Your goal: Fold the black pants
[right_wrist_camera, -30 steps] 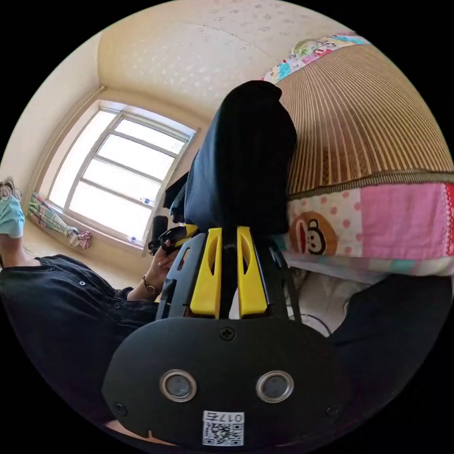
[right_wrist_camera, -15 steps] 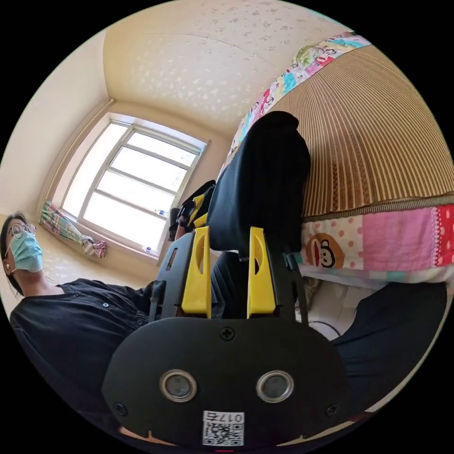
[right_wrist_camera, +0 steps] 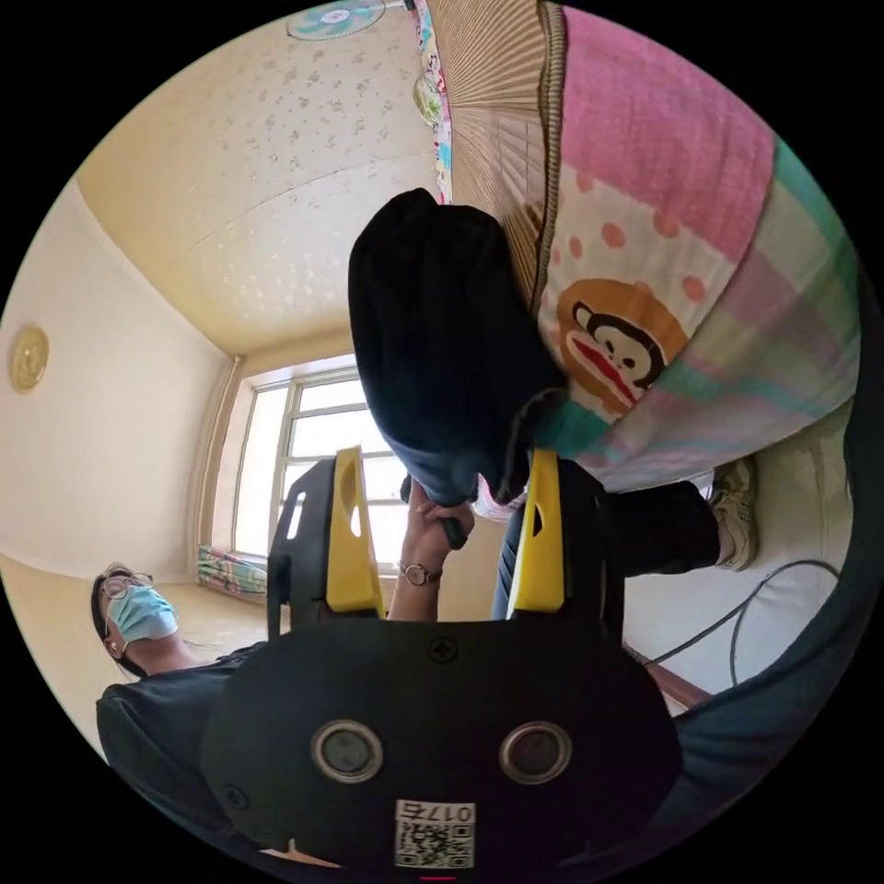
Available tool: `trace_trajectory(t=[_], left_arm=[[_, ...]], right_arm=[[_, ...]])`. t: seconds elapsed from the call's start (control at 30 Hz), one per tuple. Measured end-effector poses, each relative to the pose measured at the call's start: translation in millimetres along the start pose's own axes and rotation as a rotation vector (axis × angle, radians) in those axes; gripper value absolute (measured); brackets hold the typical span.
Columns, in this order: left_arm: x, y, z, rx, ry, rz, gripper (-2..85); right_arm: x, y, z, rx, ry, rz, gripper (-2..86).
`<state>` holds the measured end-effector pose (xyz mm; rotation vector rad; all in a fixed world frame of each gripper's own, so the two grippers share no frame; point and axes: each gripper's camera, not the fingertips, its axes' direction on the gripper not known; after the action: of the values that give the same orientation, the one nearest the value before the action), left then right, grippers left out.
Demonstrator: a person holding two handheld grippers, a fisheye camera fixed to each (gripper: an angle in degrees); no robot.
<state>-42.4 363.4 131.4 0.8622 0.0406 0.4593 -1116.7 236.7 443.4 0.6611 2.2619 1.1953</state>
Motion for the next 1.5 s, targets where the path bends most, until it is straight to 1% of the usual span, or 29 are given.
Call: trace_trajectory(t=[0.07, 0.1, 0.13, 0.17, 0.27, 0.33, 0.47, 0.53, 0.57, 0.7, 0.83, 0.93, 1.0, 1.1, 1.17, 1.23, 1.27, 1.3, 1.33, 1.37, 1.43, 1.47, 1.5], left_arm=[[7, -7, -1, -0.008, -0.019, 0.014, 13.1], [12, -11, 0, -0.006, -0.033, 0.022, 12.6], [17, -15, 1, -0.003, -0.05, 0.027, 12.5], [20, -17, 3, -0.003, -0.056, 0.031, 12.4], [37, -30, 20, -0.049, -0.07, 0.063, 12.0], [53, -40, 48, -0.101, -0.071, 0.08, 11.9], [78, -56, 114, -0.209, -0.031, 0.099, 11.9], [98, -66, 169, -0.273, 0.016, 0.106, 12.1], [104, -68, 183, -0.284, 0.03, 0.109, 12.2], [148, -80, 286, -0.361, 0.086, 0.122, 12.3], [193, -65, 375, -0.401, 0.097, 0.136, 13.0], [206, -42, 411, -0.483, 0.079, 0.163, 13.7], [199, -33, 402, -0.449, 0.114, 0.187, 13.7], [169, -15, 374, -0.513, 0.239, 0.211, 12.4], [150, 5, 334, -0.484, 0.224, 0.268, 10.9], [132, 40, 262, -0.405, 0.207, 0.424, 9.7], [128, 50, 242, -0.389, 0.184, 0.456, 9.2], [122, 70, 202, -0.342, 0.093, 0.507, 8.2], [117, 91, 160, -0.28, -0.036, 0.55, 7.8], [115, 102, 140, -0.244, -0.105, 0.57, 7.5], [109, 144, 58, -0.068, -0.408, 0.617, 5.9], [109, 154, 40, -0.017, -0.483, 0.621, 5.4], [109, 174, 3, 0.097, -0.645, 0.621, 4.6]], right_arm=[[-10, -12, 16, -0.038, 0.019, -0.028, 20.3], [-19, -18, 24, -0.065, 0.104, -0.032, 17.2], [-23, -20, 27, -0.074, 0.148, -0.041, 15.7], [-34, -22, 29, -0.07, 0.194, -0.066, 14.4], [-54, -24, 18, -0.007, 0.231, -0.122, 12.1], [-63, -27, 2, 0.037, 0.253, -0.137, 11.4], [-82, -37, -58, 0.169, 0.316, -0.187, 10.5], [-90, -42, -91, 0.244, 0.353, -0.198, 10.3], [-95, -45, -113, 0.298, 0.374, -0.204, 10.3], [-110, -54, -187, 0.498, 0.449, -0.217, 10.7], [-119, -50, -243, 0.67, 0.518, -0.17, 11.5], [-130, -22, -279, 0.791, 0.578, -0.16, 9.9], [-136, 14, -292, 0.838, 0.568, -0.216, 7.2], [-135, 57, -287, 0.831, 0.556, -0.259, 5.3], [-131, 81, -275, 0.81, 0.574, -0.274, 3.9], [-127, 103, -260, 0.785, 0.586, -0.308, 2.5], [-125, 115, -248, 0.769, 0.6, -0.332, 1.7], [-125, 124, -234, 0.752, 0.635, -0.35, 1.3], [-126, 127, -227, 0.74, 0.659, -0.357, 1.1], [-129, 129, -211, 0.706, 0.717, -0.371, 0.8], [-137, 126, -182, 0.639, 0.802, -0.404, 0.6], [-146, 122, -159, 0.595, 0.846, -0.455, 0.5], [-156, 118, -133, 0.554, 0.882, -0.522, 0.4]])
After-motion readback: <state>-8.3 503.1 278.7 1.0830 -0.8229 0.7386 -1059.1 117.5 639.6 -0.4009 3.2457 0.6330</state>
